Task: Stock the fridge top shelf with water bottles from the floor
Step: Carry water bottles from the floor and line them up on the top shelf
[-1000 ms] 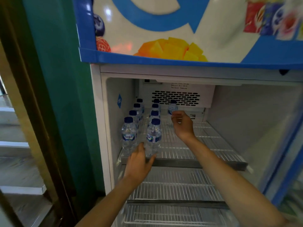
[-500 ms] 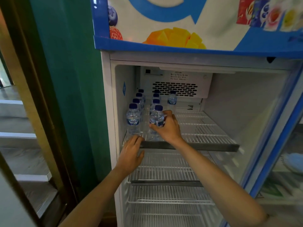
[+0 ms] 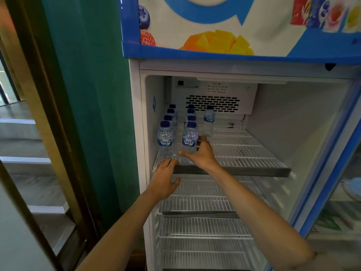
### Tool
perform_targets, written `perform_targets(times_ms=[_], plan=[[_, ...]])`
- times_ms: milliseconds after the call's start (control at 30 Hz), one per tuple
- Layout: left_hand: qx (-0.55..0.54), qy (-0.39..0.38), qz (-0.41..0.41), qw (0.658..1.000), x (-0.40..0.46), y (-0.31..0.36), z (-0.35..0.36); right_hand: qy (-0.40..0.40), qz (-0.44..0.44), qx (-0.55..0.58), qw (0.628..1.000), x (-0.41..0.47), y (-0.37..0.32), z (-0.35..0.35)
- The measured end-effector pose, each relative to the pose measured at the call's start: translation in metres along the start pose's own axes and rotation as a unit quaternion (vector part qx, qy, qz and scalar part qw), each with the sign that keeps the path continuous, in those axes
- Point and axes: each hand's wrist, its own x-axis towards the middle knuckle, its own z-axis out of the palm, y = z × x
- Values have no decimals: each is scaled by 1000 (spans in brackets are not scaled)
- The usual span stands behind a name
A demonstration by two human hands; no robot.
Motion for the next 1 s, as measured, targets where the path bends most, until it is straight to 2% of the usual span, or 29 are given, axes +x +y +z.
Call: perform_targets(times_ms=[233, 733, 867, 1000], plan=[[2, -20, -1, 1000, 1, -1, -4, -21, 13, -42, 999, 1, 3, -5], [47, -86, -7, 995, 2, 5, -12, -25, 21, -30, 999, -10, -5, -5], [85, -130, -7, 988, -1, 13, -21, -35, 31, -14, 999, -25, -10, -19], [83, -139, -18, 987, -15, 22, -28, -28, 39, -22, 999, -45, -11, -38]])
